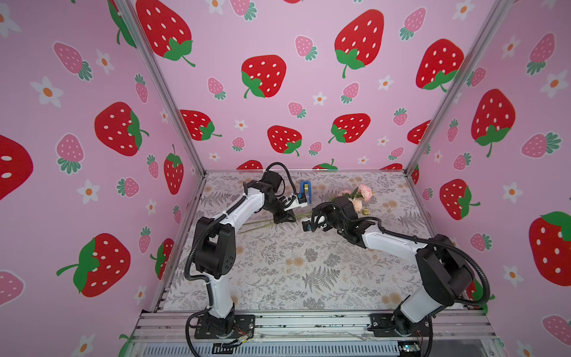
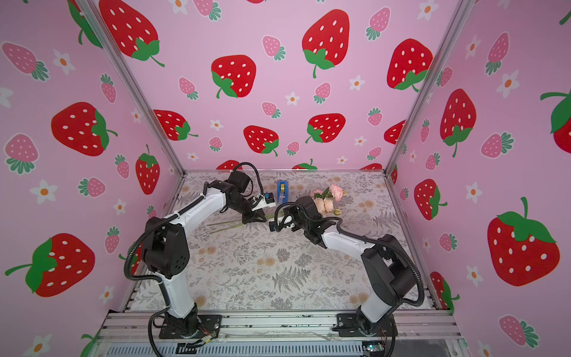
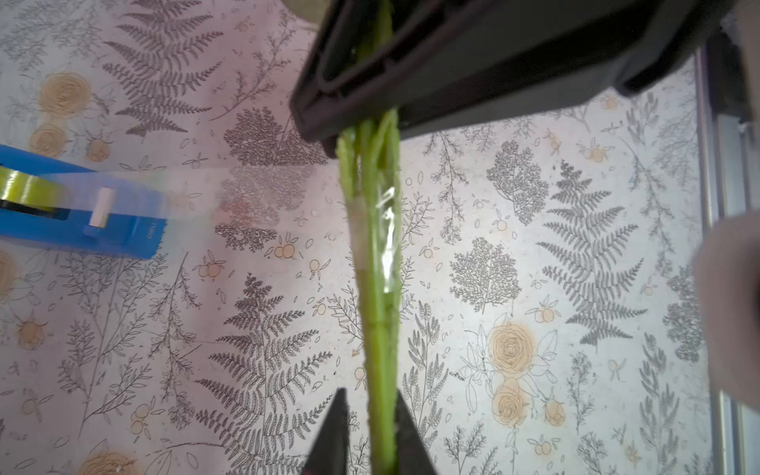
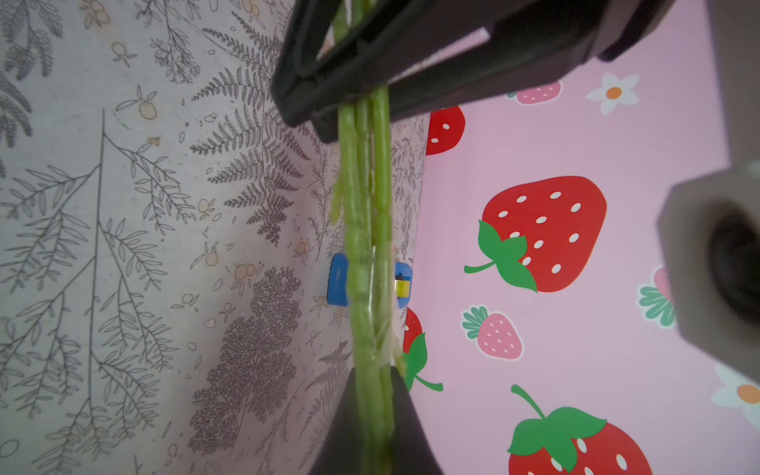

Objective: Wrap bouquets with tape
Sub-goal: Wrap the tape around the bouquet.

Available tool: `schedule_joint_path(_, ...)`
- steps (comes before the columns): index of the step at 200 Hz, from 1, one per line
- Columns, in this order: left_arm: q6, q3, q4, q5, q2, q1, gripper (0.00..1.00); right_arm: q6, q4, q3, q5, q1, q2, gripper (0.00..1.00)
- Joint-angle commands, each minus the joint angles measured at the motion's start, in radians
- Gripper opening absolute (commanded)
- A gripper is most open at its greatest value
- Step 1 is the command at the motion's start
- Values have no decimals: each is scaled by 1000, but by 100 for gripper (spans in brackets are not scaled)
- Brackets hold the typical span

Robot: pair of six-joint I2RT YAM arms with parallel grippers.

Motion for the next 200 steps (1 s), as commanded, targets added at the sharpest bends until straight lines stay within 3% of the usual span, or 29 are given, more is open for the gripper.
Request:
schedule_joint_path(1,40,54,-9,-1,-1,-1,0,2,26,-9,-39,21,-46,6)
schedule_joint_path(21,26,28,51,-13,-20,0,0,63,-8,-16,-40,19,-62,27)
schedule_joint_path(45,19,-79,231,-94,-80,-9,0,129,-26,-65,-65,18,-127,38)
schedule_joint_path(76,106,-222,447,-194,-153,-33,0,258,-23,-104,-100,8,-233,56)
schedule_joint_path(105,204,-294,551,-267,-185,-55,0,415,-21,-79,-141,-30,-300,59)
schedule_joint_path(134,227,-356,655,-276,-226,-69,0,592,12,-22,-98,-61,-303,63)
schedule_joint_path(165,282,-426,697,-292,-274,-87,0,778,-22,90,-51,-100,-219,65)
schedule_joint_path(200,282,-500,703,-288,-339,-104,0,1119,-132,270,-148,-170,-64,59)
